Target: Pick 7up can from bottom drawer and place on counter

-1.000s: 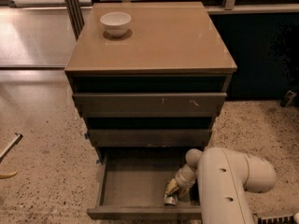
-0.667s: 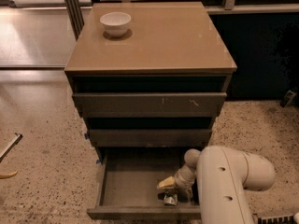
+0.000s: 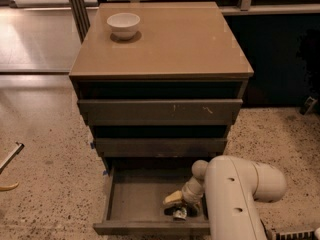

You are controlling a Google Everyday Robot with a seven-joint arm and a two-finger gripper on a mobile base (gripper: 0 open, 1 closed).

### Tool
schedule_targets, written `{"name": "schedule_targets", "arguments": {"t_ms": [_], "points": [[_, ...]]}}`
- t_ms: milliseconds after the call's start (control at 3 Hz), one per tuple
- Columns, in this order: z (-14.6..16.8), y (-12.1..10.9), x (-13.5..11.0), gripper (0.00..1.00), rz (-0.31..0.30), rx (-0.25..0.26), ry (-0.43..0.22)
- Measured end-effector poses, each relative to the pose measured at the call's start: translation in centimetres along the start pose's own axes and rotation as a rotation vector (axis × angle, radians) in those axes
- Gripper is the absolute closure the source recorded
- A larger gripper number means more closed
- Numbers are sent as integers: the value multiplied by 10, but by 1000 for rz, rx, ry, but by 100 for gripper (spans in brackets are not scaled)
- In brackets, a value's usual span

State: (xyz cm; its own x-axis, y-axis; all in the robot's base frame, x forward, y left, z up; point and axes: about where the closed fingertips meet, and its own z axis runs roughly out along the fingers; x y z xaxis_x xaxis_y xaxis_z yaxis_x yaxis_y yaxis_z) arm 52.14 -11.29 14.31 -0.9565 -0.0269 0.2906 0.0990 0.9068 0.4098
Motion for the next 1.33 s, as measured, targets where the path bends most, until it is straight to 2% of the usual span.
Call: {"name": "schedule_targets", "arguments": {"t_ms": [333,667,1000,1333], "points": [[11,6,-1,0,-10,3,26],[19,11,-3,8,-15,5,45],[25,13,-6,24,-10,13,57],[27,13,-8,47,2,25,65]]}}
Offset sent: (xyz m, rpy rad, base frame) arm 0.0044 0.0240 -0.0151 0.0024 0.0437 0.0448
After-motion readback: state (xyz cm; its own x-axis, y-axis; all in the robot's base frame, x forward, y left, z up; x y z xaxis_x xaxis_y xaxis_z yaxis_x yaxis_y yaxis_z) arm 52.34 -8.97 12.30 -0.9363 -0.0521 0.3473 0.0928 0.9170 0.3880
